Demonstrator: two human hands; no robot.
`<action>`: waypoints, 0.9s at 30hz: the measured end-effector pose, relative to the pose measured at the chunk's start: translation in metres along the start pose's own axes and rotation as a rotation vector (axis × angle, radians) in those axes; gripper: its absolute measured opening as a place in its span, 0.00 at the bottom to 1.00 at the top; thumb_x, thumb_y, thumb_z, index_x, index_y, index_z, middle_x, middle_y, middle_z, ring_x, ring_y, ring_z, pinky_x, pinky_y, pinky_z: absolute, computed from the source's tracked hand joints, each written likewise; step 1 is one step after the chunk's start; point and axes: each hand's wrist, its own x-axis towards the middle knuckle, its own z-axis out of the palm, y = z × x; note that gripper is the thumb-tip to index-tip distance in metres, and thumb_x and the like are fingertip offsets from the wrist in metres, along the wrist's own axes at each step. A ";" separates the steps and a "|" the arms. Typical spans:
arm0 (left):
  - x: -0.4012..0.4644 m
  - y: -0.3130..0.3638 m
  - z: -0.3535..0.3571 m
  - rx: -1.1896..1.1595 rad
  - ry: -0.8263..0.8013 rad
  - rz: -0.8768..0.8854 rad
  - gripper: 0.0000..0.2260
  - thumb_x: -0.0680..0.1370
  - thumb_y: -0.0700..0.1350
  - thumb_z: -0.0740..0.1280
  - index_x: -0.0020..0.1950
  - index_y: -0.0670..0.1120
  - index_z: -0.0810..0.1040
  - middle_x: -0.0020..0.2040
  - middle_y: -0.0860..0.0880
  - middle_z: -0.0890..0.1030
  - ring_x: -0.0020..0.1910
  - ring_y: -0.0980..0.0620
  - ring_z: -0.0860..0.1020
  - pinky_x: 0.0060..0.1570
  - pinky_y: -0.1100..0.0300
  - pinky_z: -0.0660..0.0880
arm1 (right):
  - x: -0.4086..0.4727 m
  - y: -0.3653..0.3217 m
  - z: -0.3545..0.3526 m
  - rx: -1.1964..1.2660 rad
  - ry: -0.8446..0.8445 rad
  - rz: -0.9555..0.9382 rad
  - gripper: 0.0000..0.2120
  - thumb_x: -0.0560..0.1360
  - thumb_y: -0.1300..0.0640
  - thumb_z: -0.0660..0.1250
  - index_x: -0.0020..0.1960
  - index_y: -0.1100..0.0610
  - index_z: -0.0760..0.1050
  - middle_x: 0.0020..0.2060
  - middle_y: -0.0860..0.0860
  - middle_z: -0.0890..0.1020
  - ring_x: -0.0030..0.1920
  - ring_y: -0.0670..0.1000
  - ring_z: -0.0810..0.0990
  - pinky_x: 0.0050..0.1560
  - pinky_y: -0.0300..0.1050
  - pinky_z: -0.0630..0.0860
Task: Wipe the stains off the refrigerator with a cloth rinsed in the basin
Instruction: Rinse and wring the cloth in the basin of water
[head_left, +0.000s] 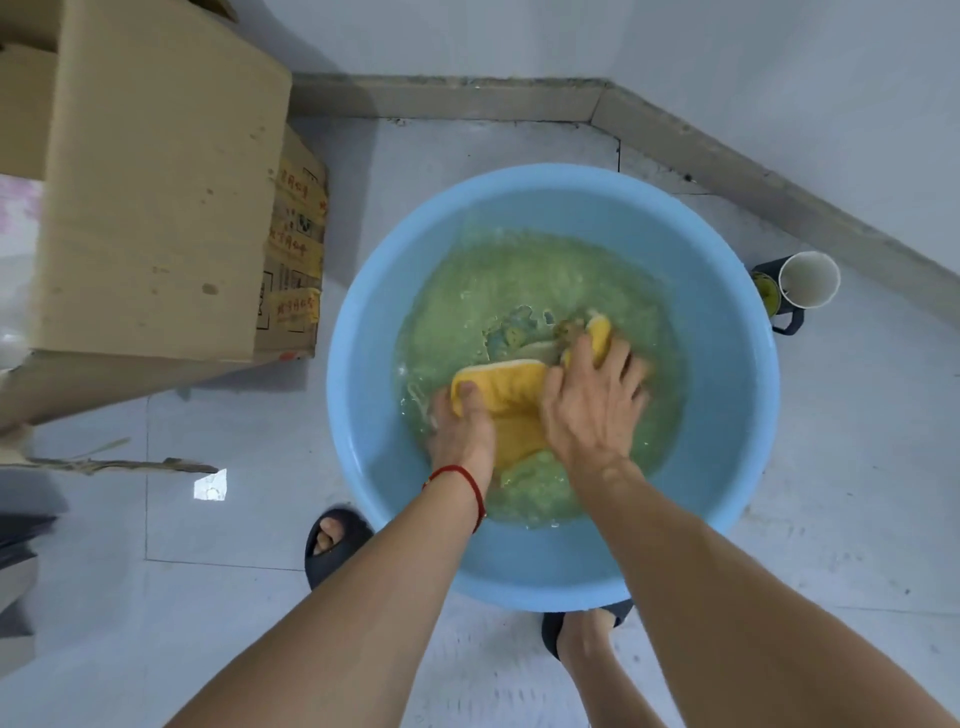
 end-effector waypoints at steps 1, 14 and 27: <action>0.003 0.000 0.009 -0.053 -0.062 -0.053 0.30 0.70 0.75 0.51 0.70 0.67 0.65 0.67 0.46 0.76 0.61 0.38 0.78 0.52 0.34 0.80 | -0.007 -0.006 0.005 0.212 -0.058 0.044 0.26 0.77 0.47 0.52 0.73 0.50 0.69 0.66 0.60 0.71 0.64 0.62 0.69 0.67 0.62 0.67; -0.033 0.038 0.004 0.244 0.010 0.146 0.27 0.85 0.58 0.53 0.52 0.39 0.82 0.53 0.37 0.84 0.55 0.37 0.81 0.55 0.51 0.77 | -0.020 -0.034 -0.029 0.465 -0.243 0.040 0.25 0.85 0.38 0.54 0.56 0.59 0.77 0.51 0.63 0.84 0.54 0.65 0.81 0.56 0.54 0.75; -0.171 0.098 -0.062 0.098 -0.595 0.526 0.04 0.82 0.45 0.68 0.48 0.47 0.79 0.42 0.48 0.80 0.41 0.50 0.78 0.42 0.53 0.77 | -0.067 0.032 -0.147 0.391 -0.340 -0.179 0.39 0.78 0.61 0.62 0.84 0.48 0.50 0.79 0.56 0.59 0.77 0.57 0.60 0.77 0.53 0.61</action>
